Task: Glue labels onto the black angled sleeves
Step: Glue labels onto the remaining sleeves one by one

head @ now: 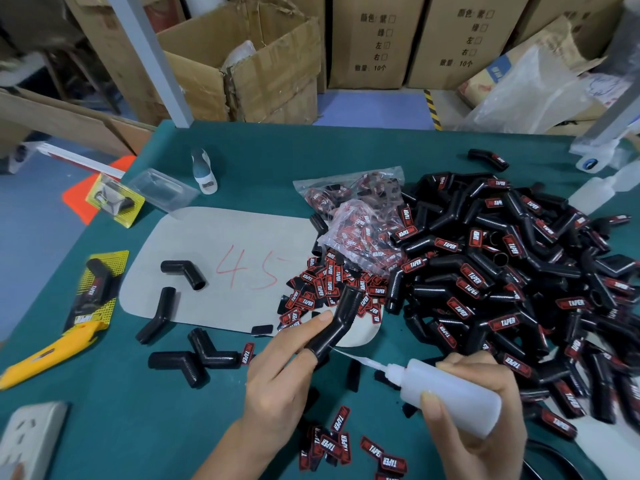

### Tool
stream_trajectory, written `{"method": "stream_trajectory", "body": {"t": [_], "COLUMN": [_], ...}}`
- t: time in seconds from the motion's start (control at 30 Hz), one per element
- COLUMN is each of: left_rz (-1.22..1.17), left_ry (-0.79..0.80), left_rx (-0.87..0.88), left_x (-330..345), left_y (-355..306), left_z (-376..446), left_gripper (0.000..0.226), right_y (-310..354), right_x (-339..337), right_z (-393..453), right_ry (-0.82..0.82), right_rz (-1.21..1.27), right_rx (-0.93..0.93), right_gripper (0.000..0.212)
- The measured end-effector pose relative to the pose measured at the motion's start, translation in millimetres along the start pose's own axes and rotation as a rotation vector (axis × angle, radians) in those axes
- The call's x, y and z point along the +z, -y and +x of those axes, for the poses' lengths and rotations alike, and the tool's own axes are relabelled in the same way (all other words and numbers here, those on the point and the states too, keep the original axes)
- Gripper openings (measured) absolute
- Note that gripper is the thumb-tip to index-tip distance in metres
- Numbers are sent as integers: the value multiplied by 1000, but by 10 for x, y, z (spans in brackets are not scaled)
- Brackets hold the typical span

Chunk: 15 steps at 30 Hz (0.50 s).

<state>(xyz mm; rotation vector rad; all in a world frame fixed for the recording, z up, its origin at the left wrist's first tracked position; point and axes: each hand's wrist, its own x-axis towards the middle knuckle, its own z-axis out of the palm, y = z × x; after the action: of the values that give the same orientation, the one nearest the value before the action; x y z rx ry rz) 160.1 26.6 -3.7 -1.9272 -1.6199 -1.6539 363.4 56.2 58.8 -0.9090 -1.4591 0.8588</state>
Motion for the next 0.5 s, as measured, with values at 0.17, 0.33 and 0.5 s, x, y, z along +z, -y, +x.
{"method": "stream_trajectory", "body": {"t": [0.17,0.33,0.5], "left_rz": [-13,-41,-22], "left_ry": [27,15,30], "left_rx": [-13,16,9], "left_x": [2,-6,-4], "left_y": [20,9,16], "left_z": [-30,-6,-19], "left_gripper": [26,23,21], "right_y": [31,6,19], "right_x": [-46,-52,-46], "right_z": [-10,-12,6], "right_ry": [35,14,19], "right_rz": [27,14,32], "right_rx": [-17,5,-11], "right_gripper": [23,24,25]}}
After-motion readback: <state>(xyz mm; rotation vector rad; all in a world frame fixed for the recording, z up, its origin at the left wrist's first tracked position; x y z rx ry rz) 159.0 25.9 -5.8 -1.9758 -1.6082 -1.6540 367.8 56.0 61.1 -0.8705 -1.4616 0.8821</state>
